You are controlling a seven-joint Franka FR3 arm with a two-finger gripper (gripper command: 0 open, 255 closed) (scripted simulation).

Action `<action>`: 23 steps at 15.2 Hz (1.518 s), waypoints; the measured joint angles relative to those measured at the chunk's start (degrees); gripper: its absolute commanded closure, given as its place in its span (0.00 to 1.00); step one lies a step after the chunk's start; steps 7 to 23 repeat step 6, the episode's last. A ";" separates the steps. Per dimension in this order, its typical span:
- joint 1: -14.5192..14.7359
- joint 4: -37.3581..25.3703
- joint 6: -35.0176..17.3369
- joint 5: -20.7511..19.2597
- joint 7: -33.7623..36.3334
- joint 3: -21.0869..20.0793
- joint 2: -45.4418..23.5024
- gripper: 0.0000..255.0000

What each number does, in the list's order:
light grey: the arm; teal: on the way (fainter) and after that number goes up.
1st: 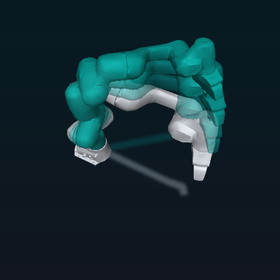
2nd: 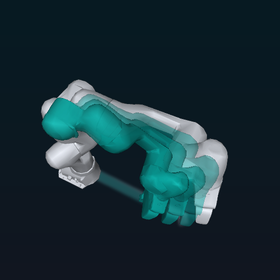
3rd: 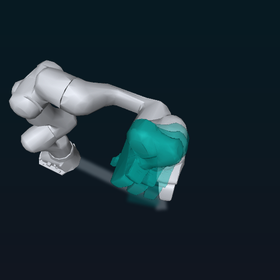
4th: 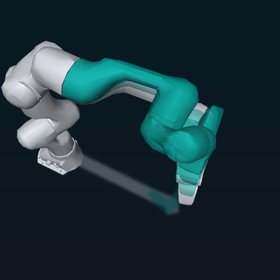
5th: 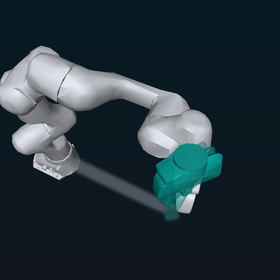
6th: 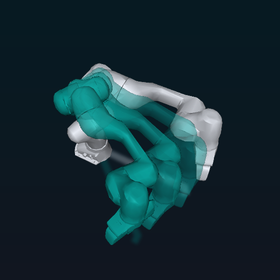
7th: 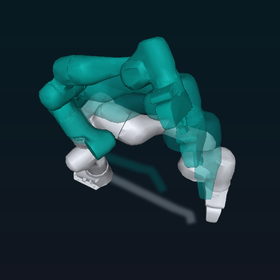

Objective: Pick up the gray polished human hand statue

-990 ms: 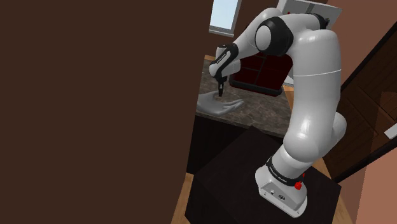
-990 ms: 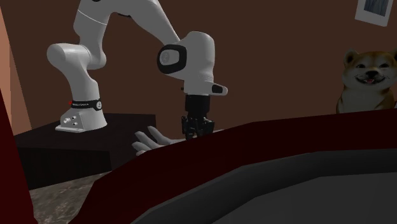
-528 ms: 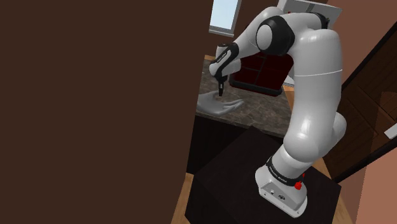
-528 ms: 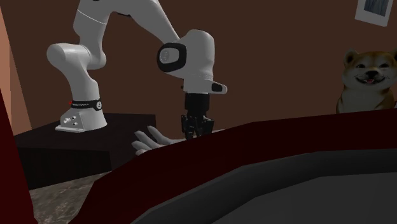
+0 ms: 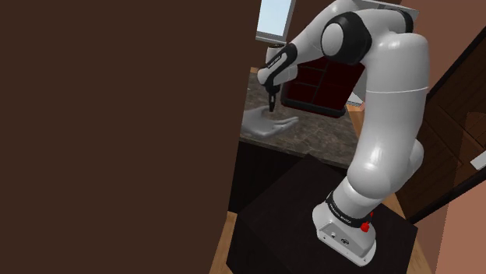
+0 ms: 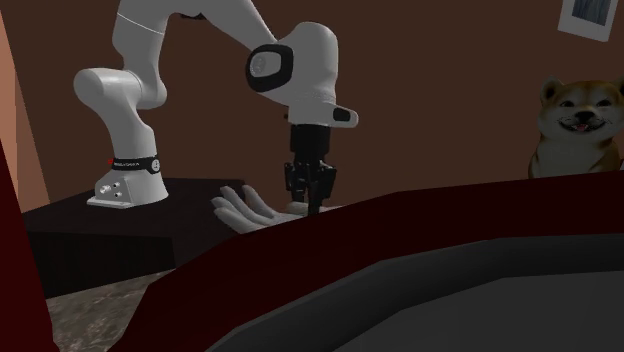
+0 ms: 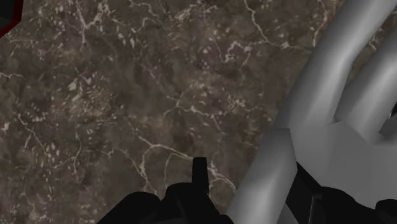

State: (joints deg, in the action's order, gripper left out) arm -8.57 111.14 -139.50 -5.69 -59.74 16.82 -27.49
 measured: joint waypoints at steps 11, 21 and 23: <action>0.45 -0.17 3.24 -0.58 -0.13 0.42 3.13 1.00; 0.45 -0.17 3.24 -0.58 -0.13 0.42 3.13 1.00; 0.45 -0.17 3.24 -0.58 -0.13 0.42 3.13 1.00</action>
